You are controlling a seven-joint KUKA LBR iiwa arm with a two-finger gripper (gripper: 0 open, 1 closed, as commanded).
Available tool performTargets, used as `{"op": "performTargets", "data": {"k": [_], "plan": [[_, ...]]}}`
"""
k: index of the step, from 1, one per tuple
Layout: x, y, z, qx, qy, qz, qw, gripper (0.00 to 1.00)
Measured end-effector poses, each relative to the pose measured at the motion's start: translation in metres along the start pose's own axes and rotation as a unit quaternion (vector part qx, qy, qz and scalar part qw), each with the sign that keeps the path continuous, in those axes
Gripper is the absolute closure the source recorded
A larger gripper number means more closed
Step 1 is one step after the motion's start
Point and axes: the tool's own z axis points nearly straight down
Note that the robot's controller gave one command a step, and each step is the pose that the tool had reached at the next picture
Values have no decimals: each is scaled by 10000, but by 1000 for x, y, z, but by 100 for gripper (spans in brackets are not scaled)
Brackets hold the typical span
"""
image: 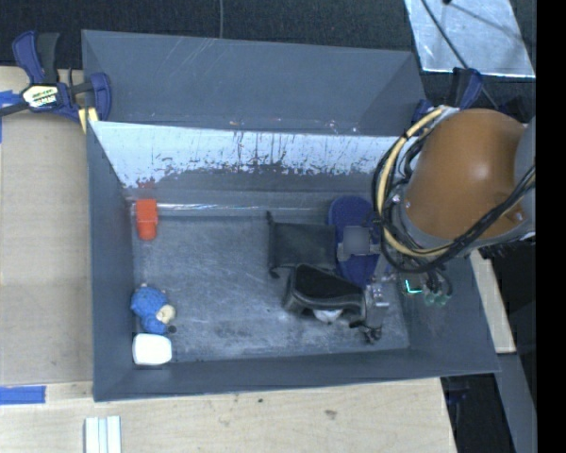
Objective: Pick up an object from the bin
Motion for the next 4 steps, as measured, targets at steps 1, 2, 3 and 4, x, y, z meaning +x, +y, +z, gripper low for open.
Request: {"op": "performTargets", "data": {"k": [1, 2, 3, 4], "plan": [[-23, 22, 106, -4, -83, 922, 9957, 0], [-22, 22, 104, 1, -72, 908, 9958, 100], [-67, 5, 22, 4, 57, 962, 9953, 100], [-38, 19, -55, -4, -39, 920, 9958, 100]]}}
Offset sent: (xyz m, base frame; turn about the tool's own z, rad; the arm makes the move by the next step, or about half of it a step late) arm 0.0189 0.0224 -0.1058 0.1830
